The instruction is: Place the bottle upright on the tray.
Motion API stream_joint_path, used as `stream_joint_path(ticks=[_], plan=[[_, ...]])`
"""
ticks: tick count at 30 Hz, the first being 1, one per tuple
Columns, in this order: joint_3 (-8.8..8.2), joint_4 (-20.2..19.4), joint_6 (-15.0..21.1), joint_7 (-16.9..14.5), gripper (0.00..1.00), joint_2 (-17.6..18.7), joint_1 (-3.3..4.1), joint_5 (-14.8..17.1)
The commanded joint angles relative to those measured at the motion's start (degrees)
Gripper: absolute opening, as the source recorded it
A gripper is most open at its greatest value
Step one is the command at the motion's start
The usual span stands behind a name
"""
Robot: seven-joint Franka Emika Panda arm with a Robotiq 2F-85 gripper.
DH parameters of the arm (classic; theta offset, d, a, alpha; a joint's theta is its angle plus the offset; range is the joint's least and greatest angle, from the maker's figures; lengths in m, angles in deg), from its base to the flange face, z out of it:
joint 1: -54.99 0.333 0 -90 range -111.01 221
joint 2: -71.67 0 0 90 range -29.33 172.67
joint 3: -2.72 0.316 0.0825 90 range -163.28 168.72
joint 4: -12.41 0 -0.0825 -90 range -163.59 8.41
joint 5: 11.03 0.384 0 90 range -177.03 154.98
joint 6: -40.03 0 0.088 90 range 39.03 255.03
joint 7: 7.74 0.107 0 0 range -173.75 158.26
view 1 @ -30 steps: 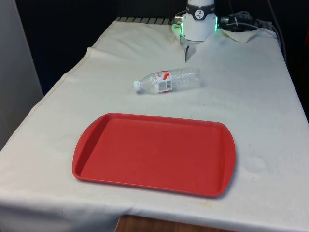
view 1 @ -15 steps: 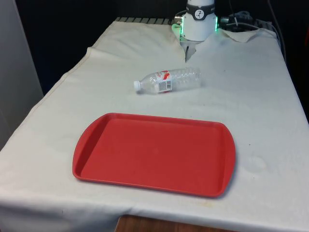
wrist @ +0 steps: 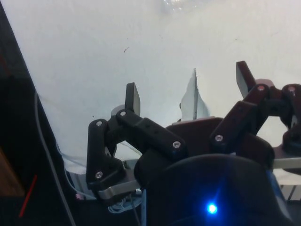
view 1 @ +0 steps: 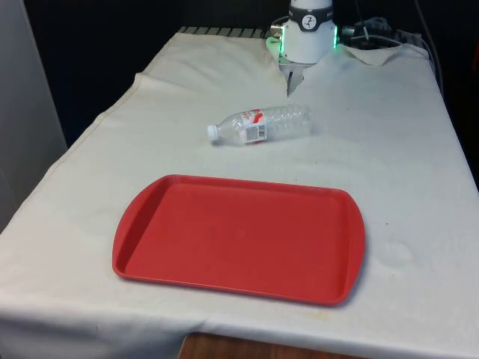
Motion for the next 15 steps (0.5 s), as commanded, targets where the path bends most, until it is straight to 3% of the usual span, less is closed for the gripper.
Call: stream_joint_path(ticks=[1,15], plan=[[0.0,-0.23,0.4,0.06,1.0,-0.23,-0.06,-0.11],[-0.29,-0.17,0.29,1.55,1.0,0.23,-0.17,-0.06]])
